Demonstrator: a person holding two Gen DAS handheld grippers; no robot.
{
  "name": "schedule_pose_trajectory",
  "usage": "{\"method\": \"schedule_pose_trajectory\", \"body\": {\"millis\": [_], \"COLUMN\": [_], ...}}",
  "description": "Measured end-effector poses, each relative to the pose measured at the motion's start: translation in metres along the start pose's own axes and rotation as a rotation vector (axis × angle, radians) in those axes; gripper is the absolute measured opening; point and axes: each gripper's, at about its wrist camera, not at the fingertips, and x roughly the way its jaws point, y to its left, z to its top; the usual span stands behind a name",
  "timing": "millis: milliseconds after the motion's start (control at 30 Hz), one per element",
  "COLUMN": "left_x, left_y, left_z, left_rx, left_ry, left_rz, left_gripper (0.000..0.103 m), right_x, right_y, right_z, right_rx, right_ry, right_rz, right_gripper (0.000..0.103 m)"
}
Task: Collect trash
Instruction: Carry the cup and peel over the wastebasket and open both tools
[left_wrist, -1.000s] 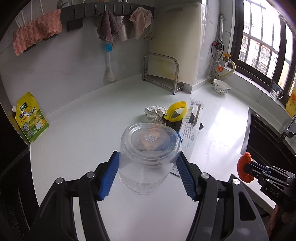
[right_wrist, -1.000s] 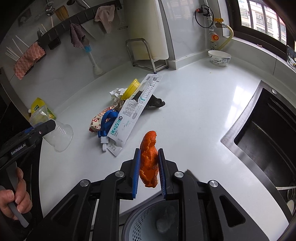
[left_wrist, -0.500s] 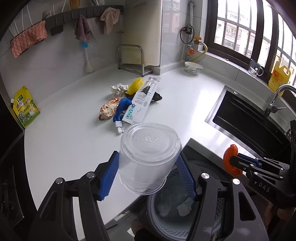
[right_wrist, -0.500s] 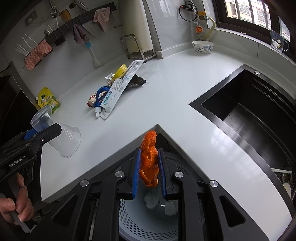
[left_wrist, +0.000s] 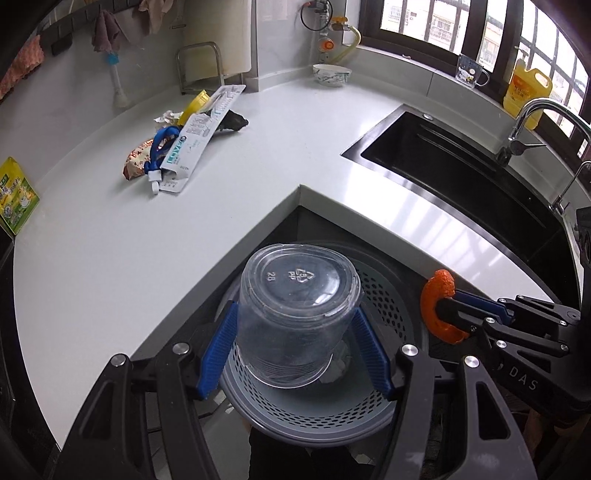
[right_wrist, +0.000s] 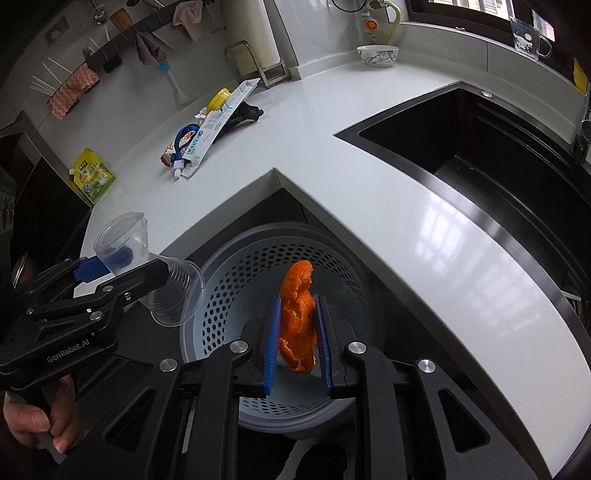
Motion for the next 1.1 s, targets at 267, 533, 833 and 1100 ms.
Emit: {"method": "schedule_pose_trajectory", "body": {"millis": [267,533,833,1100], "left_x": [0.019,0.015,0.001,-0.013], "left_y": [-0.003,0.008,0.022,0.026], "left_z": [-0.011,-0.015,-0.014,-0.007], "left_rx": [-0.01,-0.055,-0.114,-0.167], "left_ry": [0.05,0.054,0.034,0.004], "left_rz": [0.012,0.043,0.099,0.104], "left_gripper": [0.063,0.066,0.081,0.085], "right_x": [0.026,0.036,0.026,0.016], "right_y": [-0.001,0.002,0.001,-0.002], "right_z": [-0.008,-0.006,0.002,0.005], "right_rx": [0.011,-0.01,-0.024,-0.033], "right_ry": [0.059,0.088,0.06,0.072], "right_rz": [0.044,0.071,0.071,0.071], "right_gripper": [0.018,0.022,0.043,0.043]}}
